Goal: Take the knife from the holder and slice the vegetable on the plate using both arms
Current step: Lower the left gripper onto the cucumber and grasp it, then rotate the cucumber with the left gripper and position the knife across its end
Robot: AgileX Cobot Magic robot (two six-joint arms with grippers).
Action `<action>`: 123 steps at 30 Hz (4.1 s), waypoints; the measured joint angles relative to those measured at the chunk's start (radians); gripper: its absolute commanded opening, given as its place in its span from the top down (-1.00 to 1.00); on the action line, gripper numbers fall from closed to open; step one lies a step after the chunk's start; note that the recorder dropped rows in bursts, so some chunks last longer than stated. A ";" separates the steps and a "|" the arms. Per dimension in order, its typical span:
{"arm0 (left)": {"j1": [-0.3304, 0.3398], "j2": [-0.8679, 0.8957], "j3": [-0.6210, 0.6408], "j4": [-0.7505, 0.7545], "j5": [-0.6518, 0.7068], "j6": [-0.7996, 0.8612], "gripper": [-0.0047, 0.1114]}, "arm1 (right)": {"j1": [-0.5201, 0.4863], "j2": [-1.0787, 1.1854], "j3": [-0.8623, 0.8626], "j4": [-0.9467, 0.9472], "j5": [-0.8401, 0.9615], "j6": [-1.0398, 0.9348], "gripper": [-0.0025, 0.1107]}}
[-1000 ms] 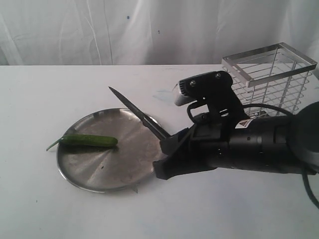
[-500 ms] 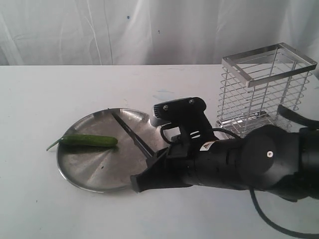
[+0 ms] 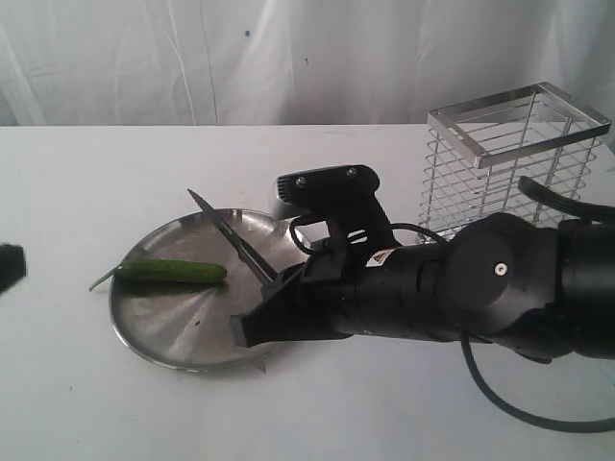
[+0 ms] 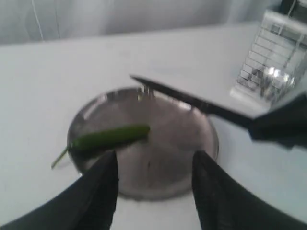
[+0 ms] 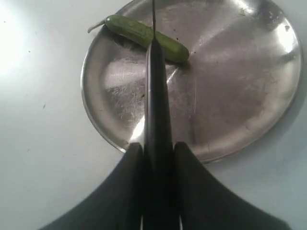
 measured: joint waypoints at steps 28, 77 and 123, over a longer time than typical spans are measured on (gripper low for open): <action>-0.111 0.608 -0.333 -0.054 0.462 0.754 -0.36 | 0.000 0.000 -0.044 0.002 0.057 0.000 0.96; 0.251 1.472 -0.909 -0.420 0.361 1.462 -0.01 | -0.204 -0.059 -0.075 -0.043 0.178 0.028 0.96; 0.238 1.334 -0.709 -0.625 0.381 0.831 -0.10 | -0.204 0.088 -0.183 -0.549 0.454 0.084 0.96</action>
